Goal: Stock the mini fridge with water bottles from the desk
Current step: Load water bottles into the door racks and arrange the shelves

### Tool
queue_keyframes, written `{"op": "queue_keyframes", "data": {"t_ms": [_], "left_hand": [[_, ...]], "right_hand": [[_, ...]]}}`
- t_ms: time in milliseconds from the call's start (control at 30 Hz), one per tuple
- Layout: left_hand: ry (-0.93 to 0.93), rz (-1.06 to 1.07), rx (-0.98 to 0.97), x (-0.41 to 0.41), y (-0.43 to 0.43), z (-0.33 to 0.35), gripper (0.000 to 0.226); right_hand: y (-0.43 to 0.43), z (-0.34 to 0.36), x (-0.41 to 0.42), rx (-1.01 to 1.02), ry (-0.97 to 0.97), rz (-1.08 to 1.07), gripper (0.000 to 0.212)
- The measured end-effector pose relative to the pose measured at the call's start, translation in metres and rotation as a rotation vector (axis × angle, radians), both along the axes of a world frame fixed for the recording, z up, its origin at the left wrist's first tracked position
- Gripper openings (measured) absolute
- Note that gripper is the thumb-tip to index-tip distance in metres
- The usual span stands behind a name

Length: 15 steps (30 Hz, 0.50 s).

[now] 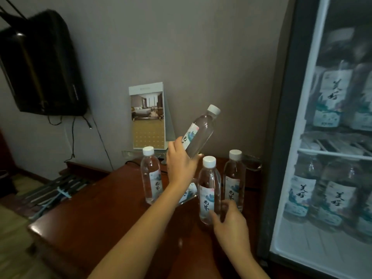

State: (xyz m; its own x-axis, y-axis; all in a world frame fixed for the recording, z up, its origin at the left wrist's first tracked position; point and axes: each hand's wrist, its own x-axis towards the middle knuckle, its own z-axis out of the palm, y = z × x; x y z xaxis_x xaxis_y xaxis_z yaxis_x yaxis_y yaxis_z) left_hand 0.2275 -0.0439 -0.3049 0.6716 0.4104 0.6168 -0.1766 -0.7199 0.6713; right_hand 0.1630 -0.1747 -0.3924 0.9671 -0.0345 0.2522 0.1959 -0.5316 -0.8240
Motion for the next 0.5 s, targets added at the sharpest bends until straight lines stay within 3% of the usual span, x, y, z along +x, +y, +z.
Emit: {"op": "queue_keyframes", "data": {"t_ms": [100, 167, 267, 333, 500], "left_hand": [[-0.057, -0.017, -0.019, -0.03, -0.001, 0.006, 0.071], [-0.077, -0.012, -0.033, -0.049, -0.003, 0.006, 0.072], [-0.069, -0.031, -0.089, -0.086, -0.01, -0.005, 0.069], [-0.038, -0.084, -0.068, -0.114, -0.018, -0.022, 0.066], [0.132, -0.328, -0.019, -0.173, -0.03, -0.069, 0.07]], "right_hand": [[0.002, 0.028, -0.025, 0.071, -0.191, -0.007, 0.023], [0.005, 0.053, -0.035, 0.17, -0.219, 0.061, 0.03], [0.014, 0.089, -0.055, 0.428, -0.066, 0.325, 0.053], [0.018, 0.095, -0.069, 0.534, 0.008, 0.466, 0.056], [0.007, 0.049, -0.095, 0.65, 0.068, 0.352, 0.049]]}}
